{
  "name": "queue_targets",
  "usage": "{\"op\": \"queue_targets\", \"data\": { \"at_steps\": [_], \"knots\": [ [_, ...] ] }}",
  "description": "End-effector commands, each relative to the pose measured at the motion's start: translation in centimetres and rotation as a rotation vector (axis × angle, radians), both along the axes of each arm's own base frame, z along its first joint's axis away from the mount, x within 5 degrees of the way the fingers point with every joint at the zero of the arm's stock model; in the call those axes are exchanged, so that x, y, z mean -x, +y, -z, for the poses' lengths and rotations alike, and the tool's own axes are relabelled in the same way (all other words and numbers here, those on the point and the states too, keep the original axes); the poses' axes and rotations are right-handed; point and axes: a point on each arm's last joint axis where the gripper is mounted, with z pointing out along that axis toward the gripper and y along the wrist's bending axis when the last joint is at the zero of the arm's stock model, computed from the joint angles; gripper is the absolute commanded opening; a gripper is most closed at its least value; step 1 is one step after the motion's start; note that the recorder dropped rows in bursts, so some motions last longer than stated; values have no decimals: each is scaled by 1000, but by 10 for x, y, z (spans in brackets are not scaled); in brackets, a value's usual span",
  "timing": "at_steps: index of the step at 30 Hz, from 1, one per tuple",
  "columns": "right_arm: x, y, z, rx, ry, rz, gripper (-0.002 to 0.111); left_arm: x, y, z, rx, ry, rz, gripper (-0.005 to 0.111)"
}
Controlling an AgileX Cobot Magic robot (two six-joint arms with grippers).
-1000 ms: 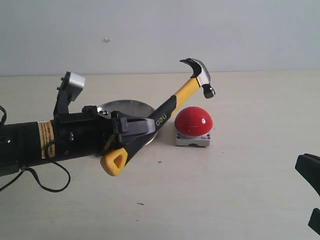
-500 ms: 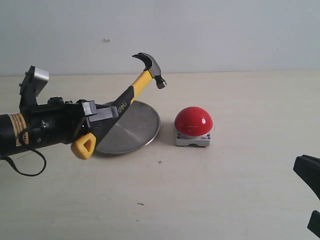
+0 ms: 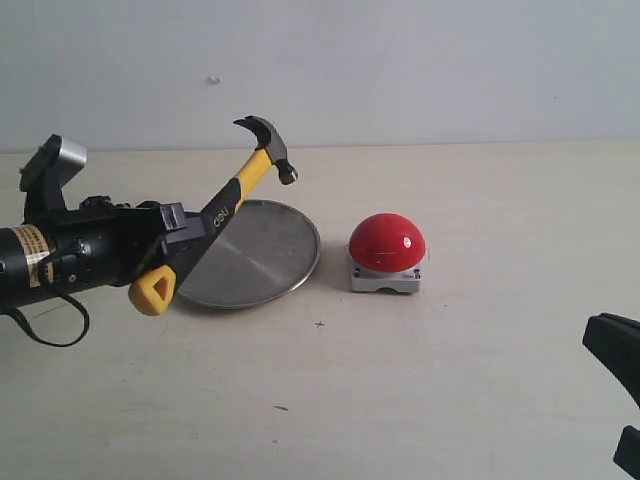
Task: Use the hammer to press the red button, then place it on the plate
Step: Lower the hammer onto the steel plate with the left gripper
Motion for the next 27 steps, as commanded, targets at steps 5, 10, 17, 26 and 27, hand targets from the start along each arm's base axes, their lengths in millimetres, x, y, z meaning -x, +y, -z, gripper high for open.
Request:
{"op": "queue_targets", "data": {
  "at_steps": [5,10,17,26,27],
  "knots": [
    [1,0,1,13,-6,-6,4,-24,-6,-4,50,-41,-17,0],
    [1,0,1,29,-11,-13,4,-40,-11,14,39,-7,-18,0],
    [1,0,1,55,-20,-20,4,-48,-14,30,27,26,-12,0],
    [1,0,1,55,-19,-22,4,-51,-9,34,-2,68,-82,0],
    [1,0,1,54,-17,-27,4,-51,-8,35,-6,76,-94,0]
  ]
}}
